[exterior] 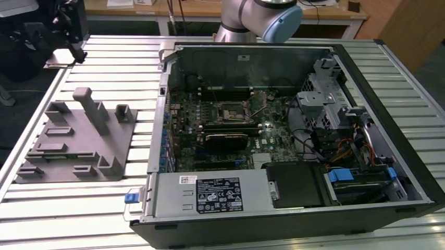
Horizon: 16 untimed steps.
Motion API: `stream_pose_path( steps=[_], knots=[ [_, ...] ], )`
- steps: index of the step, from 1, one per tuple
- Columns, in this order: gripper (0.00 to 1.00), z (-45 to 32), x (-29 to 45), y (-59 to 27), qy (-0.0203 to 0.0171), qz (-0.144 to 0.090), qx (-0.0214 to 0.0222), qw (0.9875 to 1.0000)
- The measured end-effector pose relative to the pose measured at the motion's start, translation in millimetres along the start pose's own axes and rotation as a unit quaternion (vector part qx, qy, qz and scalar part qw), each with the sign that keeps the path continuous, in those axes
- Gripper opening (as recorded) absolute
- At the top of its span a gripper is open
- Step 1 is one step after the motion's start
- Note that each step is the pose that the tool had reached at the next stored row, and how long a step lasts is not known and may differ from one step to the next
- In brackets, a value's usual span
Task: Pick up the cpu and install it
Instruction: 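Pick up the cpu and move it towards the insertion slot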
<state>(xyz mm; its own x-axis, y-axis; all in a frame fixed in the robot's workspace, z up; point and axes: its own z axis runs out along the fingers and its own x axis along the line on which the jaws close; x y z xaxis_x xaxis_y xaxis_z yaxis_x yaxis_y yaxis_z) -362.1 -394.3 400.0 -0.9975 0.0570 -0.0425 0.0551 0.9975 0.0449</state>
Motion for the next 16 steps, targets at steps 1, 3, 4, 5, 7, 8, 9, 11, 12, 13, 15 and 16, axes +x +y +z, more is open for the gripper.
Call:
stream_pose_path(
  steps=[1,3,4,5,7,8,9,11,12,13,15,16],
  knots=[
    [0.55,0.2,-2.5,0.3,-0.0001,0.0,-0.0001,1.0],
    [0.55,0.4,-7.6,0.9,-0.0001,0.0,-0.0001,1.0],
    [0.55,0.6,-10.1,1.2,-0.0001,0.0,-0.0001,1.0],
    [0.55,0.7,-12.7,1.5,0.0,0.0,0.0,1.0],
    [0.55,0.9,-17.7,2.1,0.0,0.0,0.0,1.0],
    [0.55,1.1,-20.2,2.4,-0.0001,0.0,0.0,1.0],
    [0.55,1.2,-22.8,2.7,-0.0001,0.0,-0.0001,1.0],
    [0.55,1.4,-28.1,3.4,-0.0001,0.0,0.0,1.0],
    [0.55,1.5,-30.7,3.7,0.0,0.0,0.0,1.0],
    [0.55,1.6,-33.3,4.0,0.0,0.0,0.0,1.0],
    [0.55,1.9,-38.8,4.6,-0.0001,0.0,0.0,1.0],
    [0.55,2.1,-41.8,4.9,-0.0001,0.0,0.0,1.0]
  ],
)
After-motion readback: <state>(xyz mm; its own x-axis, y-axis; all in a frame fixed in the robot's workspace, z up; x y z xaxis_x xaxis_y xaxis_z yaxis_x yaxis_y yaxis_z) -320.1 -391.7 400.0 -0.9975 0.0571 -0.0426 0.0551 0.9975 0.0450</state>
